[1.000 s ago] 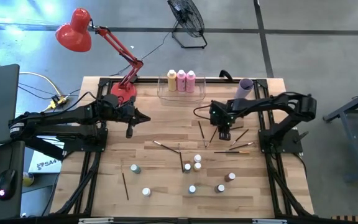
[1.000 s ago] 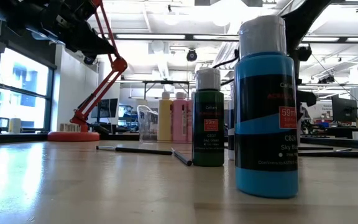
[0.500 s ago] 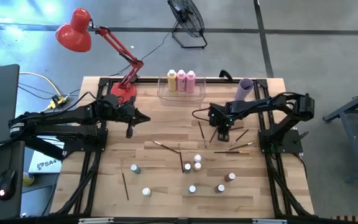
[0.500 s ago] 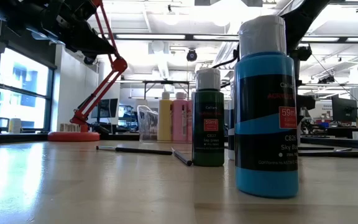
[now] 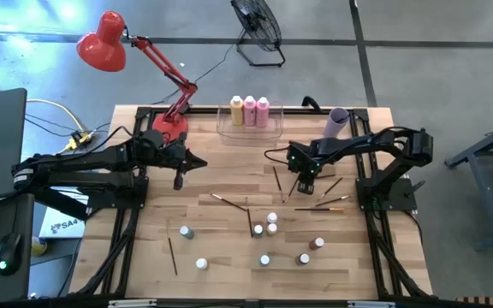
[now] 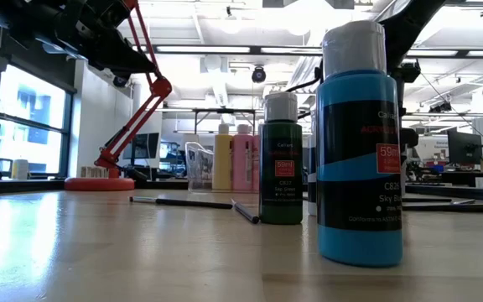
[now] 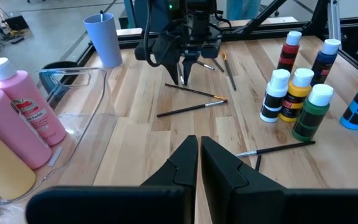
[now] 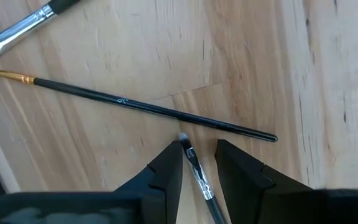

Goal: Pick & Place Paint Supplies
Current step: Put the black paint brush into the violet cup

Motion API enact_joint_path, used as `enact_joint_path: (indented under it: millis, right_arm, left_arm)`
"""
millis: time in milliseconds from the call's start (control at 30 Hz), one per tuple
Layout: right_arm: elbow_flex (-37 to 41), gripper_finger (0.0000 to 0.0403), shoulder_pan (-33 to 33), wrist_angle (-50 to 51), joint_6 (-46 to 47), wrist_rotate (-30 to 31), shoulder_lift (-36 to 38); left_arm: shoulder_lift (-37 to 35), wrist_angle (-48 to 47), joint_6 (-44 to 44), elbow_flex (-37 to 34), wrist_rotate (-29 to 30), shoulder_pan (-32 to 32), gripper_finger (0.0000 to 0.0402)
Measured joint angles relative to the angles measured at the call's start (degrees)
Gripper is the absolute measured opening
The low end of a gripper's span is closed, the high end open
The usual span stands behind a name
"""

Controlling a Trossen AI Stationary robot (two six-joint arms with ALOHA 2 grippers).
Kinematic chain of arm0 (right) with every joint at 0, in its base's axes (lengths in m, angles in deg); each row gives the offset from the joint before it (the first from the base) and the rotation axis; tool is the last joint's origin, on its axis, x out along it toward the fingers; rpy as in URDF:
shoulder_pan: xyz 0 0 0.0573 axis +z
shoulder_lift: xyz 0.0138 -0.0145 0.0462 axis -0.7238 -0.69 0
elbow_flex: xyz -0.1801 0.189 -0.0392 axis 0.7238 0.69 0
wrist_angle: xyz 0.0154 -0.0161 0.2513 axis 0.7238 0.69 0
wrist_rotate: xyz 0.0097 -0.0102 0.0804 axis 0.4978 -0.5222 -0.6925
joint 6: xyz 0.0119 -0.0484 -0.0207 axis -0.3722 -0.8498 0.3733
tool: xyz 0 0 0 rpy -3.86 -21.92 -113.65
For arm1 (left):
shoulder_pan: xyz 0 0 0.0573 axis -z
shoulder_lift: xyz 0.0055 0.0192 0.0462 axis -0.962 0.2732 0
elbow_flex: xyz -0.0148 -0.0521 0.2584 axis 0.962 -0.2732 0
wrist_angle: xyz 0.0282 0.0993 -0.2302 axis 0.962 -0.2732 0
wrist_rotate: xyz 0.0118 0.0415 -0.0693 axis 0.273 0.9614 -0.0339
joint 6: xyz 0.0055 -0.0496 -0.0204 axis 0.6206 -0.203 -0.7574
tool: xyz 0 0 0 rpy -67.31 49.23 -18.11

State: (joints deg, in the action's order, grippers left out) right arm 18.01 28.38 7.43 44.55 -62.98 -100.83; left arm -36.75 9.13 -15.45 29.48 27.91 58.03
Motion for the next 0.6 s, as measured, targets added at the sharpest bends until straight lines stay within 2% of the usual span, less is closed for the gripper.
enact_joint_path:
  millis: [133, 333, 600]
  right_arm:
    - [0.0, 0.0071, 0.0, -0.1, -0.6, -0.6, 0.0]
    - [0.0, 0.0013, 0.0, 0.0, -0.6, -2.1, -0.1]
    - [0.0, 0.0004, 0.0, 0.0, -0.7, -2.3, 0.0]
  left_arm:
    - [0.0, 0.0, 0.0, 0.0, 0.0, 0.0, 0.0017]
    - [0.0, 0.0, 0.0, 0.0, 0.0, 0.0, 0.0017]
    - [0.0, 0.0, 0.0, 0.0, 0.0, 0.0, 0.0017]
